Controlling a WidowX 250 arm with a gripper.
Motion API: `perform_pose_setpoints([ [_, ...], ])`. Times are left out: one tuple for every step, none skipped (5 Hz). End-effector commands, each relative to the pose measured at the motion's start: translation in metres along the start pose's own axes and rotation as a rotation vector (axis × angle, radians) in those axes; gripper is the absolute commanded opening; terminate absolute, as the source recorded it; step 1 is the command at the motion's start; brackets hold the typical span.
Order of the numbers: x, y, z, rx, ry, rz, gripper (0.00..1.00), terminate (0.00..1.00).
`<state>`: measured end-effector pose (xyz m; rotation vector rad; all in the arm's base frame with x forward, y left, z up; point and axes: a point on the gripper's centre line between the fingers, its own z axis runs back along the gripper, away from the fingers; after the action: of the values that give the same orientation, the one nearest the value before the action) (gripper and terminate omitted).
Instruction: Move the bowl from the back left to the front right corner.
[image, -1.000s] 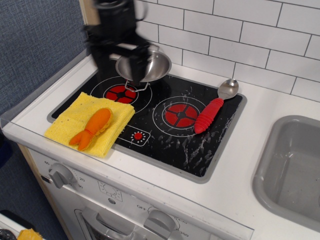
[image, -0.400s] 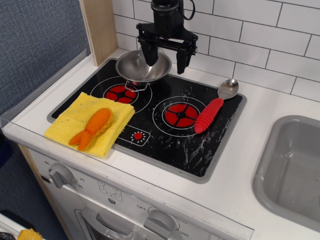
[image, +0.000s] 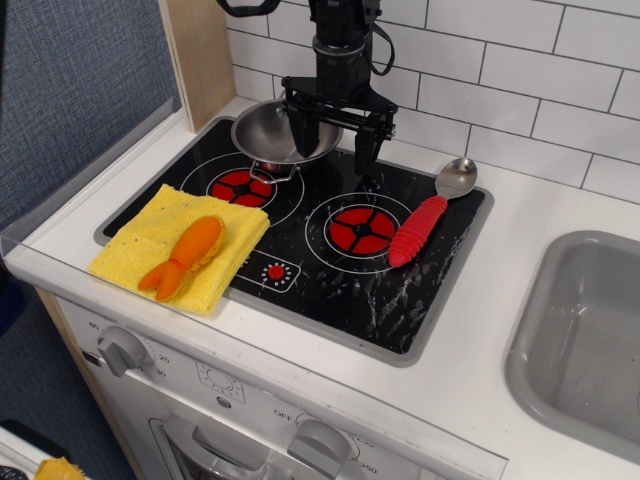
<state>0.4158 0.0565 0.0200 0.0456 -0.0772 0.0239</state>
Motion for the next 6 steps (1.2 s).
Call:
perform_pose_setpoints([
  [0.002, 0.003, 0.013, 0.016, -0.031, -0.011, 0.0, 0.0],
  [0.001, 0.004, 0.015, 0.013, -0.031, -0.016, 0.0, 0.0],
  [0.004, 0.006, 0.027, 0.001, -0.054, -0.006, 0.0, 0.0],
  [0.002, 0.009, 0.061, -0.004, -0.108, 0.009, 0.0, 0.0],
  [-0.013, 0.0, 0.11, -0.018, -0.193, -0.027, 0.0, 0.0],
  [-0.047, -0.02, 0.133, -0.059, -0.22, -0.11, 0.0, 0.0],
])
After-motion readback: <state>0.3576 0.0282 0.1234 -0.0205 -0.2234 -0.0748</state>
